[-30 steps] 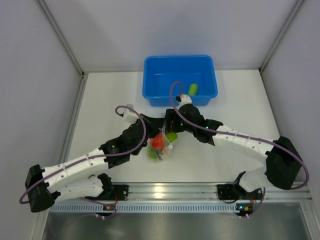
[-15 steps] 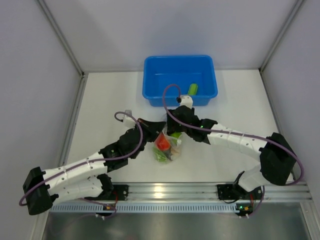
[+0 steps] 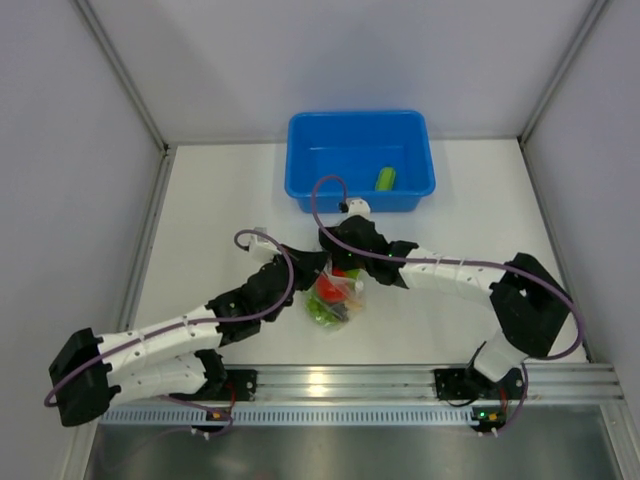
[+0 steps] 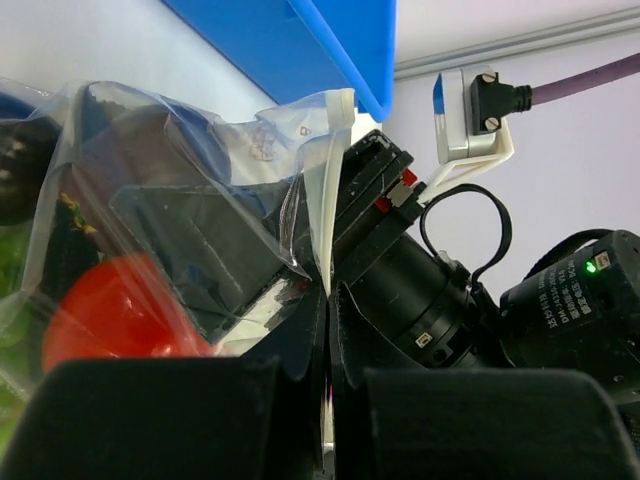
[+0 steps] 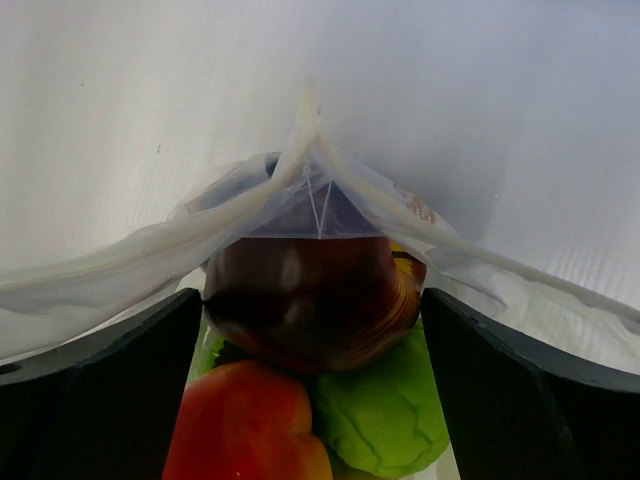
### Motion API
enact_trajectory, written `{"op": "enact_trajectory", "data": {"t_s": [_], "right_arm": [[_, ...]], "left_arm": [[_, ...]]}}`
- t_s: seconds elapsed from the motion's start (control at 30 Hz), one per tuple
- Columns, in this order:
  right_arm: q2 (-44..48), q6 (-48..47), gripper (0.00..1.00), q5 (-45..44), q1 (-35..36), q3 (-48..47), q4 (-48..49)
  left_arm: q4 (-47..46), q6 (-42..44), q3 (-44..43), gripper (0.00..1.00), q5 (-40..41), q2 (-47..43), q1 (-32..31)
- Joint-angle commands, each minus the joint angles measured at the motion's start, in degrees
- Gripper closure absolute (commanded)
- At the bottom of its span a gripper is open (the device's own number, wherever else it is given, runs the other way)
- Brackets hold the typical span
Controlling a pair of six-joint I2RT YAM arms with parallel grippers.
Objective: Open the zip-top bag and remove the fake food
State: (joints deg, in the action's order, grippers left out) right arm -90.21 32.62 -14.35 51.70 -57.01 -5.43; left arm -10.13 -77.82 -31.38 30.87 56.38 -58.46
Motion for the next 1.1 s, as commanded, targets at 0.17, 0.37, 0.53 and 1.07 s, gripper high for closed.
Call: {"op": "enact_trajectory", "data": {"t_s": [0.17, 0.37, 0.53, 1.07], "right_arm": [[-7.42, 5.61, 0.05, 0.54, -0.72, -1.96, 9.12], [-9.98, 6.58, 0.10, -2.87, -1.17, -3.28, 10.00], [-8.14, 3.87, 0.39, -4.73, -1.34, -1.35, 12.02], [8.64, -5.11, 0.53, -0.86, 1.38, 4.54, 5.61]], "left_arm": [[-3.23, 1.09, -0.09, 1.00, -2.30, 1.80, 0.45], [-3.23, 1.44, -0.09, 1.00, -3.89, 1.81, 0.80], [-3.14, 2.94, 1.22, 1.00, -1.87, 0.23, 0.97], [0.81, 7.95, 1.32, 1.00, 5.51, -1.97, 4.23]]}}
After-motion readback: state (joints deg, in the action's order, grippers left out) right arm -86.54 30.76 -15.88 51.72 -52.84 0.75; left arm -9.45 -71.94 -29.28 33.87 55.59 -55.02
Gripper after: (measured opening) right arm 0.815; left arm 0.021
